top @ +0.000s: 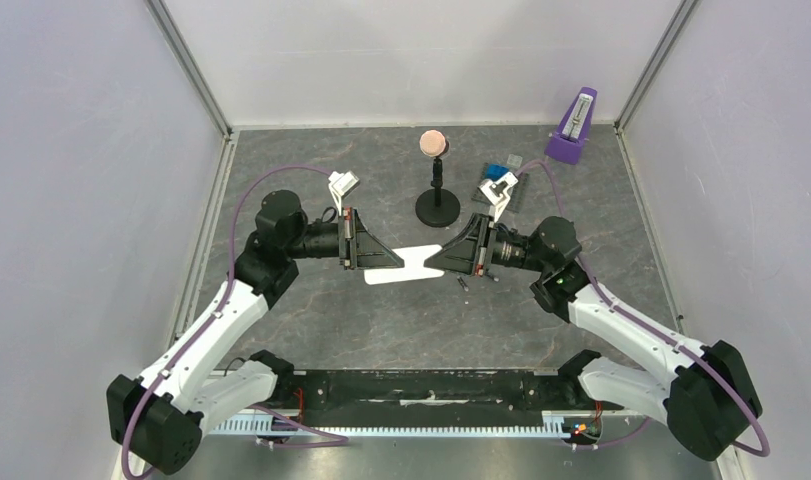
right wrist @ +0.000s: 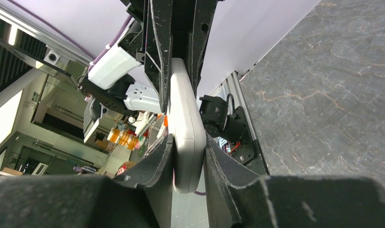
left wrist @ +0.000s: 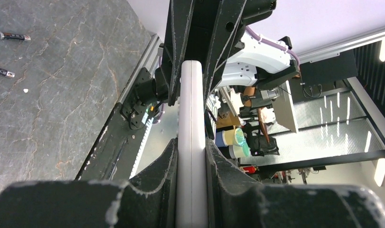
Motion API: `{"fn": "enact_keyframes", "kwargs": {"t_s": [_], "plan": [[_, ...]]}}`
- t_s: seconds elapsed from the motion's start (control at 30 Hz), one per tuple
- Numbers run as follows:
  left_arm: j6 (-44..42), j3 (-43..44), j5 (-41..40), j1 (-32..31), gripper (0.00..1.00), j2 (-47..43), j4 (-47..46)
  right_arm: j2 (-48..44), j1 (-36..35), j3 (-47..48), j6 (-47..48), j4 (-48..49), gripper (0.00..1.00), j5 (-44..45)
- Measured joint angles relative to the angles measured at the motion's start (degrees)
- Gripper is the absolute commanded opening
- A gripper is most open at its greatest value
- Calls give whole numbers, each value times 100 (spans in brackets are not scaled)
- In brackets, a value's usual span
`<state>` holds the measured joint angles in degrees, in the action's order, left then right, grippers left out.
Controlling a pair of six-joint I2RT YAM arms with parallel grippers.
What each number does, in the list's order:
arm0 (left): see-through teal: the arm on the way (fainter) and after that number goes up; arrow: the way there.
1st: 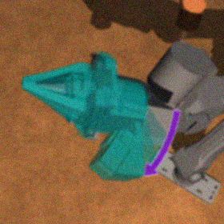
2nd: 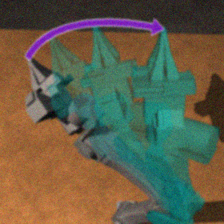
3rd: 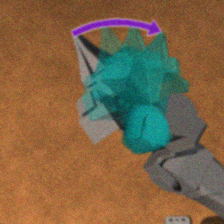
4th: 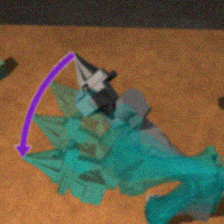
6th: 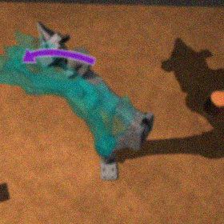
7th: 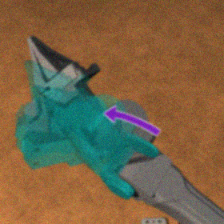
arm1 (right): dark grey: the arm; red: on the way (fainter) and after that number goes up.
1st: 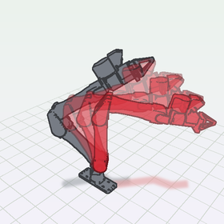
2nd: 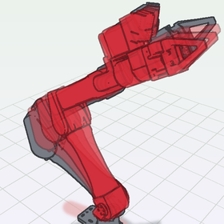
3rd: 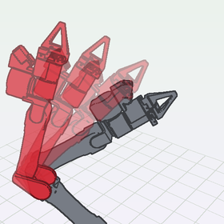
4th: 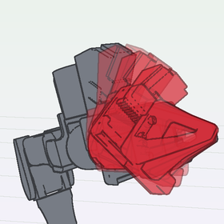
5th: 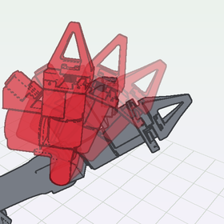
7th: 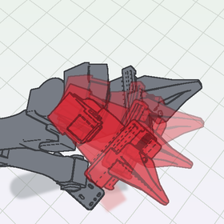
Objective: Load the batteries into the remote control
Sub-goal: Remove the battery cover from the remote control.
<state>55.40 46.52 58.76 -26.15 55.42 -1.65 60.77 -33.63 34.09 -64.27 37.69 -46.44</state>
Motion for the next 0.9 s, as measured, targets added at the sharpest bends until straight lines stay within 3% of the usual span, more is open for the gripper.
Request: {"fn": "enact_keyframes", "kwargs": {"t_s": [0.4, 0.67, 0.9], "plan": [[-916, 269, 44, 50, 2, 122, 911, -96, -46, 151, 763, -940, 11, 59], [-1392, 422, 190, 168, 2, 122, 1314, -94, -90, 162, 903, -925, 11, 9], [-1375, 422, 372, 293, 2, 122, 1325, -92, -92, -35, 586, -422, 17, 39]]}}
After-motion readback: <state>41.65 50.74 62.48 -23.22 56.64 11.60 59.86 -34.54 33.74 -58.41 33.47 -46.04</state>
